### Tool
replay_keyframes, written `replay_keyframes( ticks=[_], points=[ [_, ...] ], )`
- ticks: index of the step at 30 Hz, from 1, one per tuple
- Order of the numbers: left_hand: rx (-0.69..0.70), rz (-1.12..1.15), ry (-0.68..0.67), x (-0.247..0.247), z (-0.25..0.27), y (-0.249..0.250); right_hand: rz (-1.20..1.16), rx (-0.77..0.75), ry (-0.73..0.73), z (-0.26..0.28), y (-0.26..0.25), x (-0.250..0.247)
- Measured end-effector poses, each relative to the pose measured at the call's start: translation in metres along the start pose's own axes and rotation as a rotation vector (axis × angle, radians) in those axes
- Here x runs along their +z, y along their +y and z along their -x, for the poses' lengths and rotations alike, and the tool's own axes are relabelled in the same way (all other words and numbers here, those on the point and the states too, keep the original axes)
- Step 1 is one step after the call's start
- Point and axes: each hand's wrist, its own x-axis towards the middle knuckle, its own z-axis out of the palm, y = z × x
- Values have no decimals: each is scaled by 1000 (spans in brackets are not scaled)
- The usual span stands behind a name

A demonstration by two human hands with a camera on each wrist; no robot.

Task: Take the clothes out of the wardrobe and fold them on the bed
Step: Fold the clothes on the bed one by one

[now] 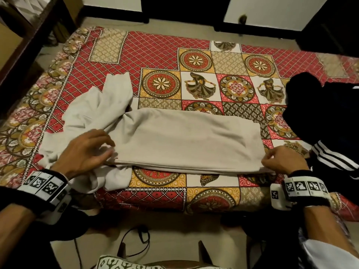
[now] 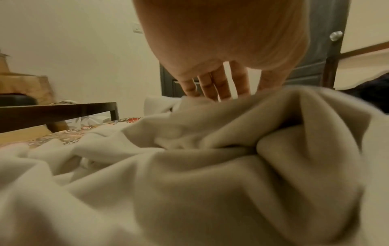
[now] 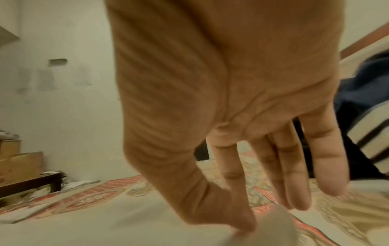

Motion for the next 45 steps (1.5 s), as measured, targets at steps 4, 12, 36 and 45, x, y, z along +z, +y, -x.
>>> replay_keyframes(
  ticks=[4,12,36,45],
  points=[
    [-311,-24,286,-33,-2,-17,-178,-223,155,48,-80,-13],
    [-893,-102,-359,-45,23,-86,-777,-635,-215,74,-324,39],
    [-1000,883,143,-76,2,-67,-951,-1156,-648,213,-391,83],
    [-835,395,-43,-46,8,-60,-1090,-1119,-625,216,-394,97]
  ],
)
